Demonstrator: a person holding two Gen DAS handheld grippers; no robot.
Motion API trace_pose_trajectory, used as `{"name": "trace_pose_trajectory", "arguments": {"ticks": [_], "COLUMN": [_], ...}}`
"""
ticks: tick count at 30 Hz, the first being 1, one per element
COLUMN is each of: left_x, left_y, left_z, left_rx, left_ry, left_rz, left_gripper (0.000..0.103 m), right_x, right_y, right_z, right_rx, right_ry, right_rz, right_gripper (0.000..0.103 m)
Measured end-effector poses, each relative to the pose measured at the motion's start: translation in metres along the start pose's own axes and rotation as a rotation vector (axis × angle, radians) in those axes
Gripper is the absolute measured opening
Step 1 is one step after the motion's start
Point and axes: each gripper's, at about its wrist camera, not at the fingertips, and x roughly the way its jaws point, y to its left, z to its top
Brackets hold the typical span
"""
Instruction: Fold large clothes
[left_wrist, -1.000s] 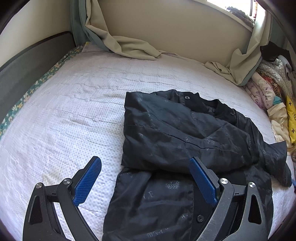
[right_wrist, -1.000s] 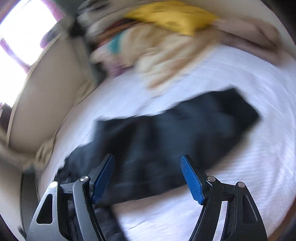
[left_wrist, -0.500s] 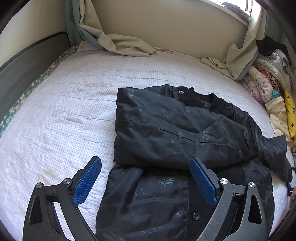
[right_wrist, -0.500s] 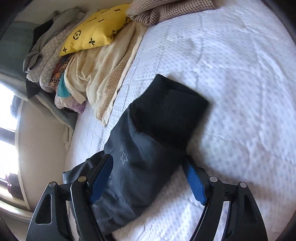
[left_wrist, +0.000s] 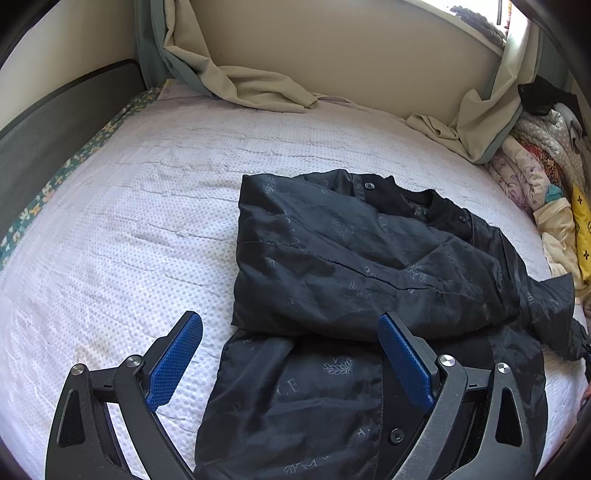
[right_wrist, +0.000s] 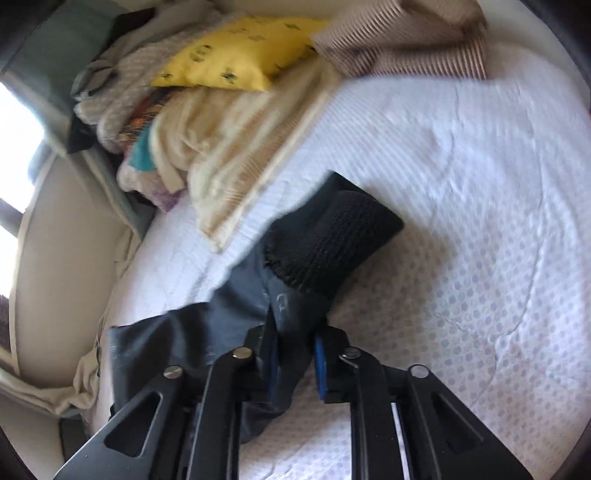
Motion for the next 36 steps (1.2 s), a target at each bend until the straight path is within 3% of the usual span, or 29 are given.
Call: {"name": "trace_pose_trajectory", "arguments": {"ticks": [5,11,17,24,27,33,36], "left_x": [-0.006,-0.018,-0.026,-0.03,-0.033,-0.027,-0.024], "left_y": [0.001,0.007,0.02,0.021,0.024,0.023,0.019], "left_z": [0.001,0.005,0.012,0.016,0.018,0.018,0.018], "left_rx": [-0.007,-0.027,-0.085,-0.092,-0.106,-0.108,-0.091], "left_ry": [-0.012,-0.036,-0.052,-0.052,-0.056,-0.028,-0.014], "left_rz": [-0.012,-0.035,-0.059,-0.089,-0.103,-0.126,-0.137], "left_gripper": [0.097,0.097,0.097,0.097,0.097,0.096,0.096], "right_x": [-0.037,-0.079,-0.12,-0.118,-0.099,-0.053,-0.027], "right_y": [0.045,0.119,0.203,0.296,0.323,0.348,0.347], "right_z": [-0.013,-0.047,-0.119,-0.234,-0.287,-0.385,-0.417], "right_rx": [-0.173,-0.484,-0.773,-1.019,-1.101,-1.256,-1.311], "right_ry": [-0.109,-0.265,-0.348,-0.228,-0.167,-0.057,0.006], "right_rz": [0.016,-0.012,0.083,0.296,0.336,0.324,0.29], "right_gripper": [0.008,0.008,0.008,0.008,0.008,0.007,0.007]}}
